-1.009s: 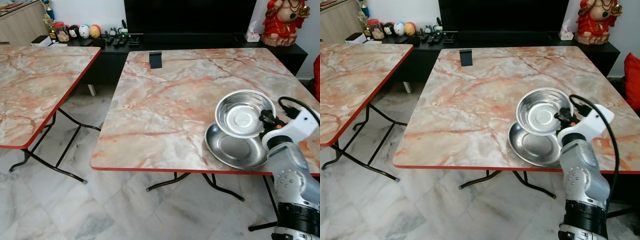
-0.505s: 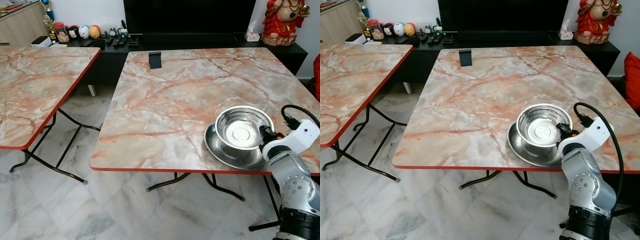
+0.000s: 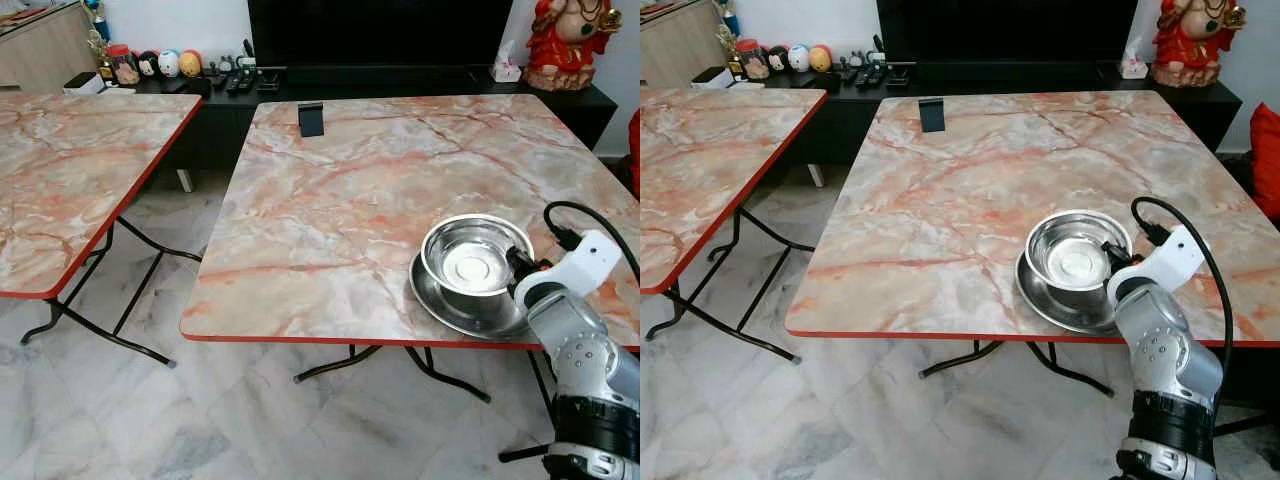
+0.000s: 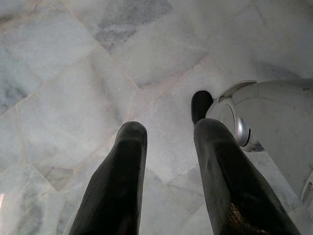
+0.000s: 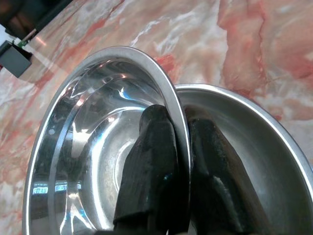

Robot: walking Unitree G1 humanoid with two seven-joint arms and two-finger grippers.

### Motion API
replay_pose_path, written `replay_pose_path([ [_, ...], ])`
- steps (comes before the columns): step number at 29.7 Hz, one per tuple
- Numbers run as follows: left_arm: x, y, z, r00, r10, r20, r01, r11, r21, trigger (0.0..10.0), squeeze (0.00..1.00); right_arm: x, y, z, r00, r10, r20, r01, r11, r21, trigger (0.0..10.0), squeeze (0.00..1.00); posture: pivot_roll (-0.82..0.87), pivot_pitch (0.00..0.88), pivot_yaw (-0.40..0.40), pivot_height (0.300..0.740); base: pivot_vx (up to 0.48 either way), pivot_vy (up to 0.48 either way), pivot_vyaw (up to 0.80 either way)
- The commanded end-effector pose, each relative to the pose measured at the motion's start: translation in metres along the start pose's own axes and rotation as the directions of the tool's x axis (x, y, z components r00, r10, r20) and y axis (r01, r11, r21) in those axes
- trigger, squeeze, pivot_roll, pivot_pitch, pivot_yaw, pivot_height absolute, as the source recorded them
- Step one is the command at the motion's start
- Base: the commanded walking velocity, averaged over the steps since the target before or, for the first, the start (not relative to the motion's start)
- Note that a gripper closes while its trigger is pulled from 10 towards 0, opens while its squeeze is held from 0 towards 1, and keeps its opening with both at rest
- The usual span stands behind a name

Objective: Setting the table

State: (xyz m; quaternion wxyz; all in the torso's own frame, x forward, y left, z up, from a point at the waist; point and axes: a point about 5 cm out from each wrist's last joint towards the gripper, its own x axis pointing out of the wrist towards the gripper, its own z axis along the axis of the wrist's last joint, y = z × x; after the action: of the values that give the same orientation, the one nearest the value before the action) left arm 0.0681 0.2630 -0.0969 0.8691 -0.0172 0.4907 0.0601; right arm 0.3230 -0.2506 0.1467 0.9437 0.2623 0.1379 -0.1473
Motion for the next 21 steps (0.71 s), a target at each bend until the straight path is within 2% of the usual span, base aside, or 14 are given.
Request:
replay_pose_path([
  [1, -0.003, 0.005, -0.005, 1.0, 0.011, -0.024, -0.011, 1.0, 0.002, 10.0, 0.0, 0.002, 0.003, 0.0, 1.0, -0.001, -0.016, 0.001, 1.0, -0.022, 10.0, 0.0, -0.13, 0.0, 0.051, 0.74, 0.0, 0.0, 0.0],
  [12, -0.003, 0.006, -0.005, 0.999, 0.014, -0.03, -0.014, 1.0, 0.001, 10.0, 0.0, 0.001, -0.004, -0.011, 0.994, -0.039, -0.1, 0.031, 0.996, -0.086, 10.0, 0.0, -0.12, 0.0, 0.048, 0.74, 0.0, 0.0, 0.0],
  [21, -0.003, 0.005, -0.006, 0.999, 0.016, -0.03, -0.016, 1.0, 0.002, 10.0, 0.0, 0.001, -0.011, -0.008, 0.994, -0.073, -0.086, 0.063, 0.992, -0.109, 10.0, 0.0, -0.13, 0.0, 0.049, 0.74, 0.0, 0.0, 0.0],
])
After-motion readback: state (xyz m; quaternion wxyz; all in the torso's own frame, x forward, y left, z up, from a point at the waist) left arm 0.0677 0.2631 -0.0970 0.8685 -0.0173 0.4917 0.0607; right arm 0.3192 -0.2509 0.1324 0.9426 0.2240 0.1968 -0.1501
